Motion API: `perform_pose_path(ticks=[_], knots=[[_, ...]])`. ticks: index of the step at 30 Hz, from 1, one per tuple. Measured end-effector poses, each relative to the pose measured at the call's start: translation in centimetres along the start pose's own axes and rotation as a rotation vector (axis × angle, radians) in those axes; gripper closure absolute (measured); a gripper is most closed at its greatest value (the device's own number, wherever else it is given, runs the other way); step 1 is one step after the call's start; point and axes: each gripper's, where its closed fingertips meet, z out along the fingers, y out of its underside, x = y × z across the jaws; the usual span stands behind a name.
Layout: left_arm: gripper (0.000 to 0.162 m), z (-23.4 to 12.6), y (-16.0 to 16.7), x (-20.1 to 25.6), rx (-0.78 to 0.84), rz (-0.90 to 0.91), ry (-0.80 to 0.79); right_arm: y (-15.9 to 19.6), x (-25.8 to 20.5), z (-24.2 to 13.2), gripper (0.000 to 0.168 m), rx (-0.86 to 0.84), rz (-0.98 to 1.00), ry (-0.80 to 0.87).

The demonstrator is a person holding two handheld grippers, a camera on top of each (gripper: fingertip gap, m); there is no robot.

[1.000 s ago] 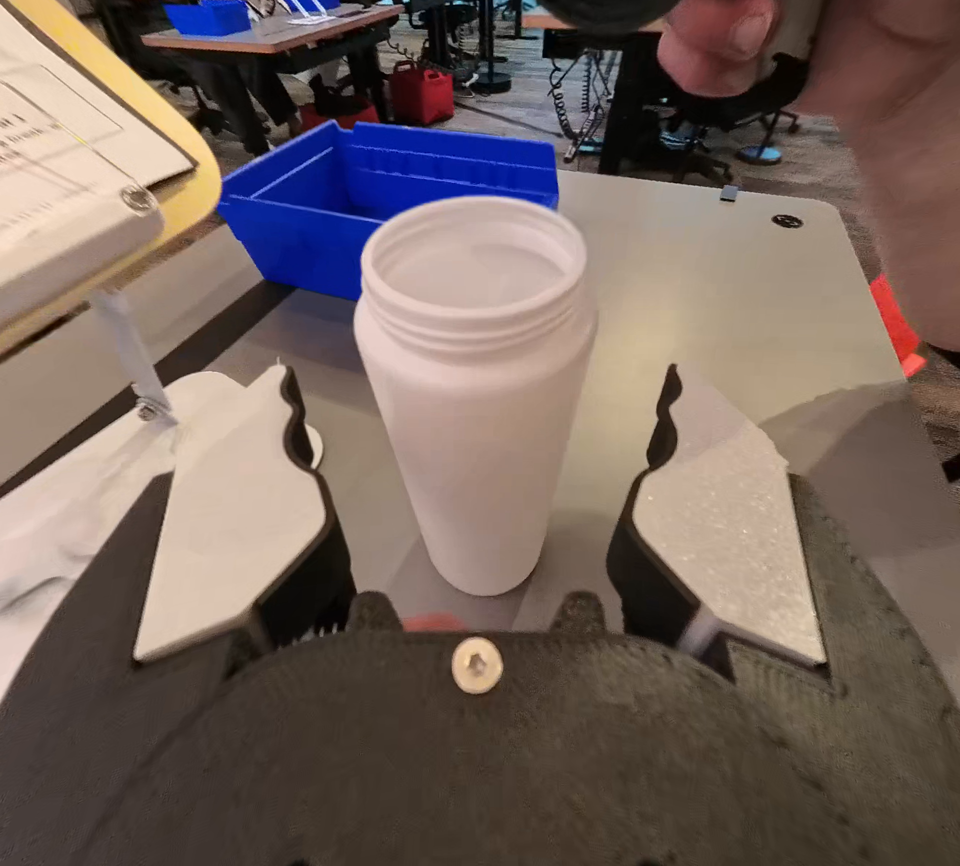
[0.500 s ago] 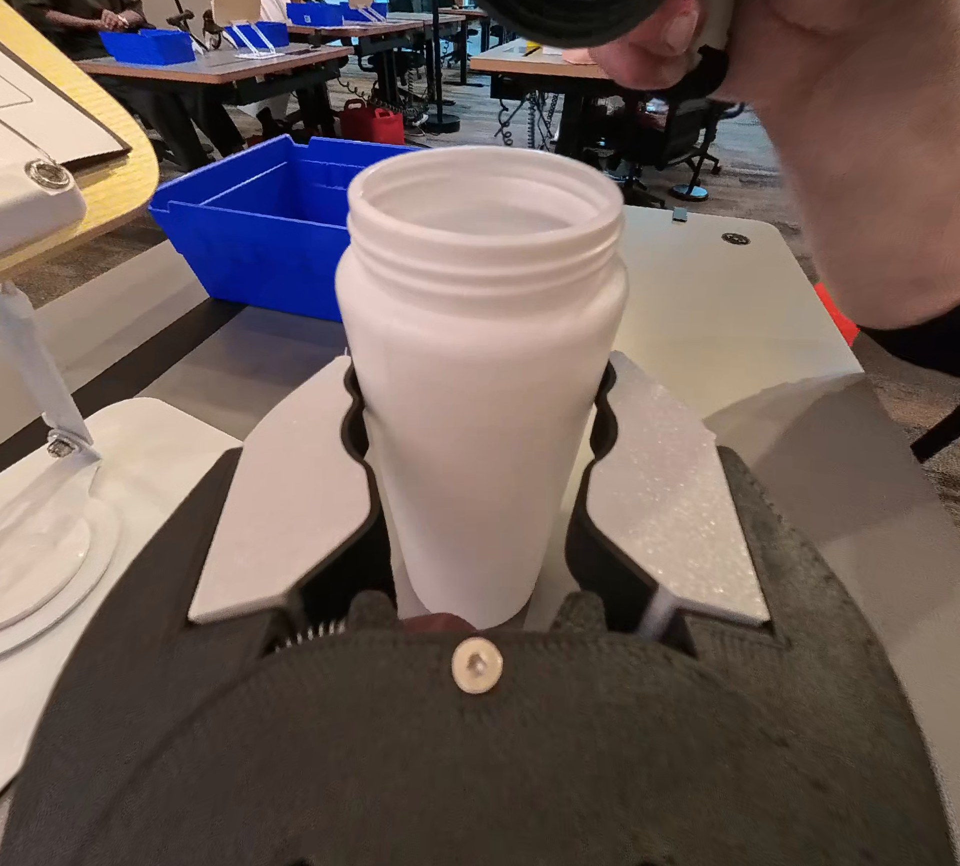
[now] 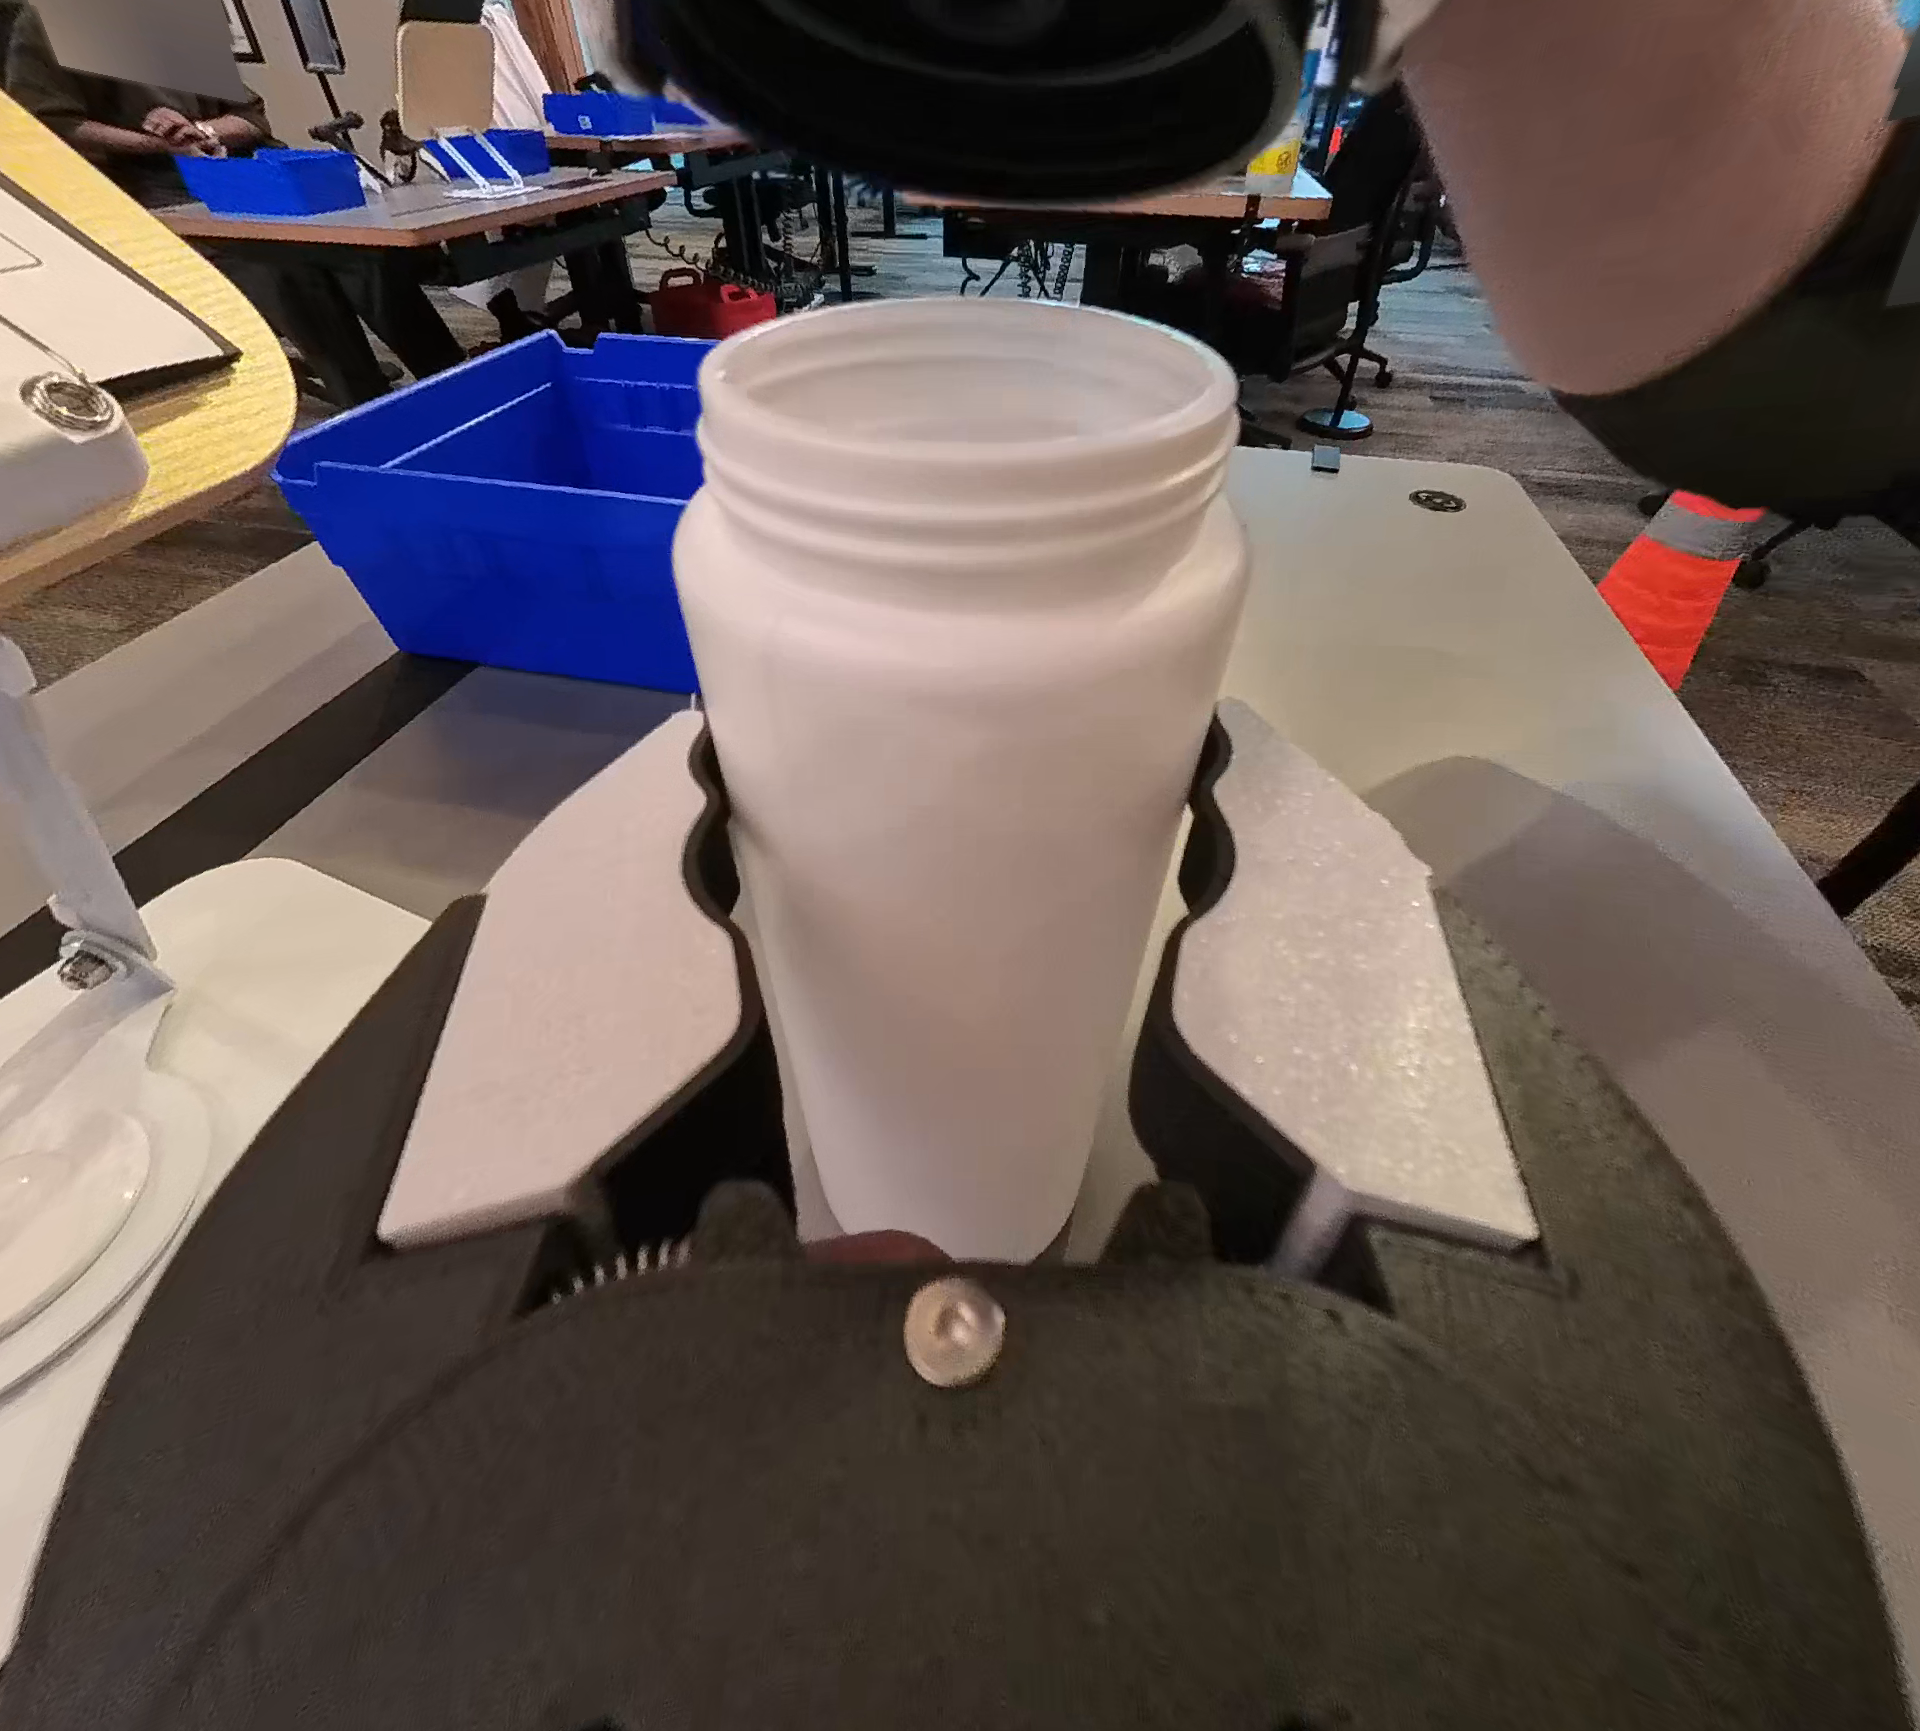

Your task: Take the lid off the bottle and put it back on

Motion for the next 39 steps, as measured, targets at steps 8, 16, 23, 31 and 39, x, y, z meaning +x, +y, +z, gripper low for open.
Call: perform_pose_path(ticks=[8, 16, 23, 31, 39], knots=[[0.077, 0.2, 0.0, 0.1, 0.0, 0.006, 0.032, 1.0, -0.2, 2.1, 0.095, -0.181, -0.064, -0.071], [0.078, 0.6, -0.1, 0.2, 0.003, 0.005, 0.096, 1.3, -0.2, 2.5, 0.095, -0.26, -0.099, -0.087], [0.078, 0.6, -0.1, 0.2, 0.0, 0.009, 0.108, 1.3, -0.3, 2.6, 0.095, -0.354, -0.176, -0.092], [0.078, 0.6, -0.1, 0.3, -0.001, 0.01, 0.112, 1.5, -0.4, 2.6, 0.096, -0.405, -0.248, -0.095], [0.078, 0.7, -0.1, 0.5, -0.003, 0.009, 0.125, 1.6, -0.5, 2.4, 0.096, -0.5, -0.407, -0.096]])
